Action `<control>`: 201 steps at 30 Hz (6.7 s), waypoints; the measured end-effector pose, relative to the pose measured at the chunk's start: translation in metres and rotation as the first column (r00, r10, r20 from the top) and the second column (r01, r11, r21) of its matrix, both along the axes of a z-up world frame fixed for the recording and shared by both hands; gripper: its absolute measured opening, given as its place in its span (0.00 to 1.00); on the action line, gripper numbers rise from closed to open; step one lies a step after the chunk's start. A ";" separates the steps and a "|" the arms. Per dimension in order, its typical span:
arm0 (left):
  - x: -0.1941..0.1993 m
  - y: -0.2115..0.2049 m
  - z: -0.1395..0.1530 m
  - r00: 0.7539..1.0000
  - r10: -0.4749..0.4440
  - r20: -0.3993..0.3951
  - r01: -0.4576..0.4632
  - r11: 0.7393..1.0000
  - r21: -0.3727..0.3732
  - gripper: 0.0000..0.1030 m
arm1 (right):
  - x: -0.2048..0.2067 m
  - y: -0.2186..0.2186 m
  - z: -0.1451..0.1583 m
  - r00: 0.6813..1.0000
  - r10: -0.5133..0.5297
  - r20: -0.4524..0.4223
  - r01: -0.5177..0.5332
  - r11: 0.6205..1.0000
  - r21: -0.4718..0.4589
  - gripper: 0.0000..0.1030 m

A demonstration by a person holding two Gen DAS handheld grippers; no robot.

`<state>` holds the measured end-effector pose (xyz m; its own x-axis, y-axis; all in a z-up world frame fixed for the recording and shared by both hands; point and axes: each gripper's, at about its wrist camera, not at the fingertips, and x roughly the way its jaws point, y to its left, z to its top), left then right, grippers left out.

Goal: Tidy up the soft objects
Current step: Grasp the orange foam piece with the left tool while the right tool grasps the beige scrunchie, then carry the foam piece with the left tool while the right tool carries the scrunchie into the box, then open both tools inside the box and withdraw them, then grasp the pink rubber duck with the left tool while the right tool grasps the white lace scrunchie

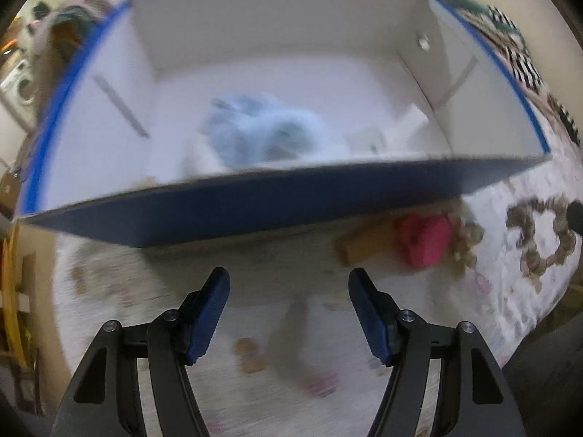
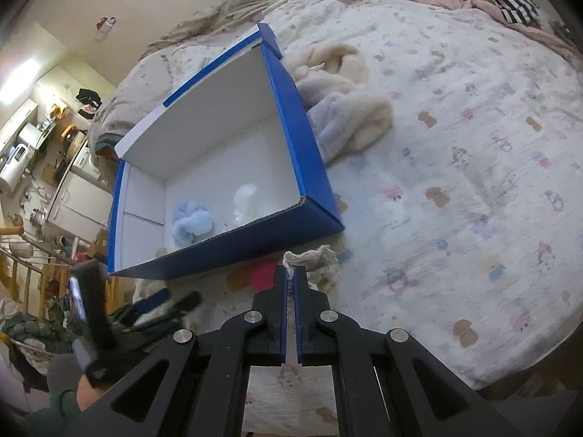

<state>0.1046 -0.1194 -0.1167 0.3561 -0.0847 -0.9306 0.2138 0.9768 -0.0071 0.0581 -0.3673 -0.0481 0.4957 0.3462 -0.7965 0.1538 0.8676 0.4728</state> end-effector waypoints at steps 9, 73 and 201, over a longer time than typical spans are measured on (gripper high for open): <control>0.020 -0.038 -0.027 0.999 -0.040 -0.004 0.040 0.997 -0.060 0.55 | 0.007 -0.002 -0.015 0.999 0.001 -0.041 0.000 1.000 0.028 0.05; 0.012 0.082 0.143 0.921 0.212 0.326 -0.203 0.977 -0.062 0.06 | 0.068 0.085 0.081 0.909 0.256 0.329 -0.199 0.960 -0.195 0.05; -0.026 0.064 0.074 0.932 0.263 0.249 -0.266 0.964 -0.024 0.72 | 0.050 0.018 -0.089 0.957 -0.005 -0.291 0.002 1.000 -0.012 0.76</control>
